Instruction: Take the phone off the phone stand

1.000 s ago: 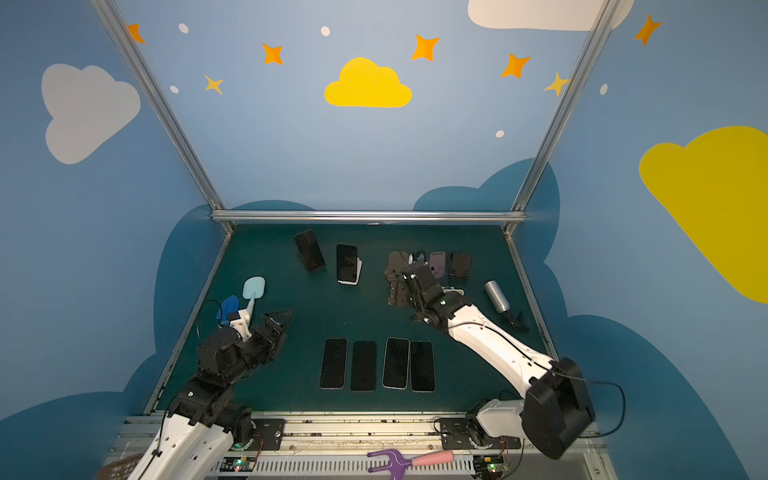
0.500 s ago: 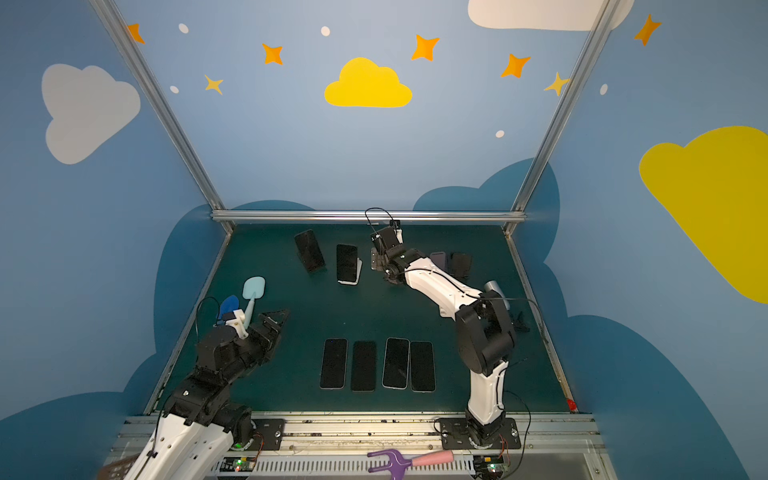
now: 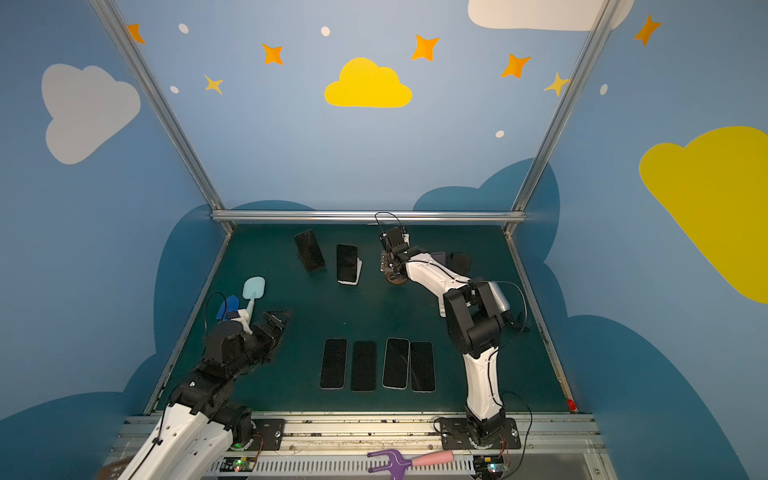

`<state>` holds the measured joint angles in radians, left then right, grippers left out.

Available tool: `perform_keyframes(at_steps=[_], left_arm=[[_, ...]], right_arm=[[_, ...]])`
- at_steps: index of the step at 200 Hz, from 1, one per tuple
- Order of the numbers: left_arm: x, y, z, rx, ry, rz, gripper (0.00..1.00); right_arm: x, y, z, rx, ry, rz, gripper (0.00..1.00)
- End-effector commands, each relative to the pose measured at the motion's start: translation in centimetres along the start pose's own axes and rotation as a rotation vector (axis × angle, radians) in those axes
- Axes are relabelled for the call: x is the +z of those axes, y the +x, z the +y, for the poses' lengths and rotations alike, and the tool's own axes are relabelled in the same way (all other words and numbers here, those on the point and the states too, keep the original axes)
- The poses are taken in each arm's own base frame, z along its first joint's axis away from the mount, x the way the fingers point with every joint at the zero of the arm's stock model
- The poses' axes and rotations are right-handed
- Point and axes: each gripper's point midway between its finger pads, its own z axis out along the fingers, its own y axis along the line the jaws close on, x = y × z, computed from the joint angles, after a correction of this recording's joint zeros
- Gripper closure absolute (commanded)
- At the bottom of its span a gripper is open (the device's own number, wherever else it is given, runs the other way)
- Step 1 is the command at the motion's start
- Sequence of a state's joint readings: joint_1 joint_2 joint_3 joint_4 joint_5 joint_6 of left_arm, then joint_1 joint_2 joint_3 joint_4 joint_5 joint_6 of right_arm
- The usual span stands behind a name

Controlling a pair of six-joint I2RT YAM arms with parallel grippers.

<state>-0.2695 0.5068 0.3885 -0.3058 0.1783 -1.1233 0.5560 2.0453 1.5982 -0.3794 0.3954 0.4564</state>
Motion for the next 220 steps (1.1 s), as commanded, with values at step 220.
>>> perform_keyframes(at_steps=[220], left_arm=[[1.6,0.4,-3.7,0.052,0.05,0.074,0.0]], right_arm=[[2.5,-4.1,-0.9,-0.017,-0.027,-0.096,0.41]])
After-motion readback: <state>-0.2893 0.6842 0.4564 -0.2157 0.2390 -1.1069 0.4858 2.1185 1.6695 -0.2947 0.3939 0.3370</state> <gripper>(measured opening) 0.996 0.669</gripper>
